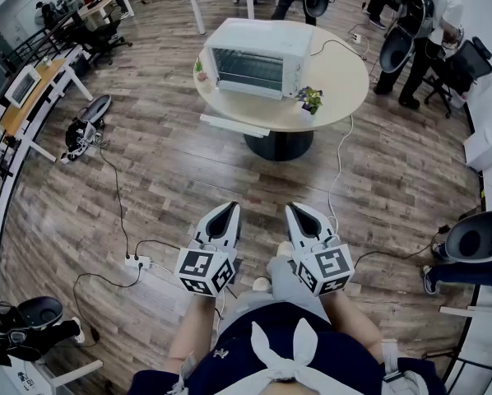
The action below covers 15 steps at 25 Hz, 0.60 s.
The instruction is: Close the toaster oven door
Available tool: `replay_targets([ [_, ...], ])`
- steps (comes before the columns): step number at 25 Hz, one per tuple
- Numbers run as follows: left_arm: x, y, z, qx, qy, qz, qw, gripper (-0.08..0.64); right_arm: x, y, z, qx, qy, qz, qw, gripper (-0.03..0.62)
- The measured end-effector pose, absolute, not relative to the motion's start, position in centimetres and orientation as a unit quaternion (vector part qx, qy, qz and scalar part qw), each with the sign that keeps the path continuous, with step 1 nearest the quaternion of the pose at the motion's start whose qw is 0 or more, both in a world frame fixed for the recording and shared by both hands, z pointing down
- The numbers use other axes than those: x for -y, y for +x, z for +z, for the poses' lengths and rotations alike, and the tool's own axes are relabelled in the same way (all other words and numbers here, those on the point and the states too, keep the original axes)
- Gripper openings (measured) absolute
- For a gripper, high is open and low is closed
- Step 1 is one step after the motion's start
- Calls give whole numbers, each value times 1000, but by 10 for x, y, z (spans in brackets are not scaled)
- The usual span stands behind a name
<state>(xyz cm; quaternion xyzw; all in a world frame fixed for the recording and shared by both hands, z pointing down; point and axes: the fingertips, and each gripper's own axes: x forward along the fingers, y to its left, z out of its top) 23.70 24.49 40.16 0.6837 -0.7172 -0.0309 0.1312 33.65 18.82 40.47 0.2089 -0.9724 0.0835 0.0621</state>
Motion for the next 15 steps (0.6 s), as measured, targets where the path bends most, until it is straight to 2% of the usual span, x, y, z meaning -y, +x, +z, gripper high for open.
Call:
replay_targets([
  [6,-241,223,405,724,677,-24,129,25,-184,328,414,973,205,87,67,3],
  [15,-198,180,374,730,678,-21,84,25,-136,282,397,978,190,75,52,5],
])
